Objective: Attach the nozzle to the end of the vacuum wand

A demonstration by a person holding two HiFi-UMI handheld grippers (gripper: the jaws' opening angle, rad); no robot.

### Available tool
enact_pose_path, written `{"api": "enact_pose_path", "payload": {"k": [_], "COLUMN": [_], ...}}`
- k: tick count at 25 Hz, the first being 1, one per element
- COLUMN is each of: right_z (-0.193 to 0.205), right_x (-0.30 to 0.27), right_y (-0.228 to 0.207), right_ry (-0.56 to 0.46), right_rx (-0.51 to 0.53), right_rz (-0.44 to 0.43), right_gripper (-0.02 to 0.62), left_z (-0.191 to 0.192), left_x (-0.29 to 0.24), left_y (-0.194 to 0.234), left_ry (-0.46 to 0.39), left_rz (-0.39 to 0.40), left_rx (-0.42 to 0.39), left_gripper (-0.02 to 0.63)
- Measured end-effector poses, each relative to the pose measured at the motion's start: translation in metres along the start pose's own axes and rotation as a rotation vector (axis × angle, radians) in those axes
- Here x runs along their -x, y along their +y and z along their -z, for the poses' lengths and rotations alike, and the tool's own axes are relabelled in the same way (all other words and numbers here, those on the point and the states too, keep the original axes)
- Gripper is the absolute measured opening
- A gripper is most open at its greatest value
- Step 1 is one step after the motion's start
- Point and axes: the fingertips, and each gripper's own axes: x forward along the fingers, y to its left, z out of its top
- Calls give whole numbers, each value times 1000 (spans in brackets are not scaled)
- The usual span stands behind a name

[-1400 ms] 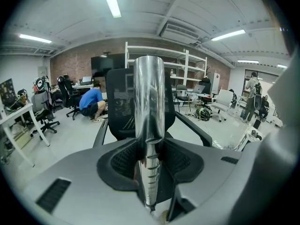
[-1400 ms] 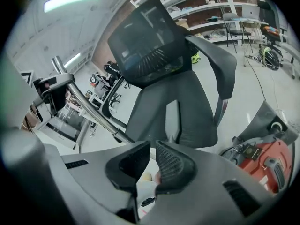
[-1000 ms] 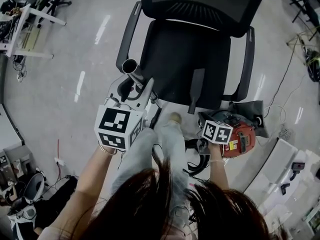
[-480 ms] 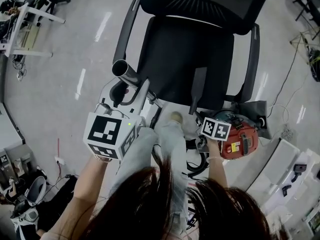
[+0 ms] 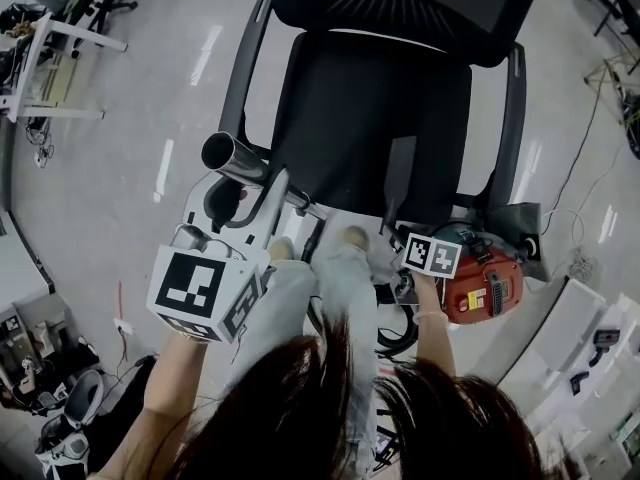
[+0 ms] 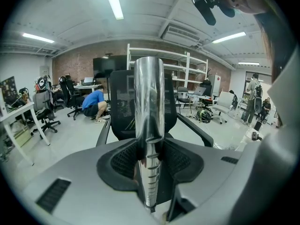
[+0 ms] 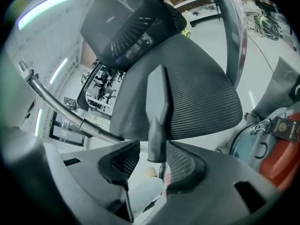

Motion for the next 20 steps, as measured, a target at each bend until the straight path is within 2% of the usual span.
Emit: {"api": "enact_pose_path", "payload": {"k": [5, 20], "right_z": [1, 2], "right_x": [-16, -48], "right_y": [-6, -10], "right_ry": [47, 149], "right_rx": [6, 3], "right_rz": [-21, -62], "right_gripper": [184, 186], "left_z": [8, 6], "left_x": [-4, -17], "left_y": [2, 8], "left_ry": [35, 22], "left_rz": [10, -4], "left_rx": [-16, 23], "left_gripper": [160, 160]}}
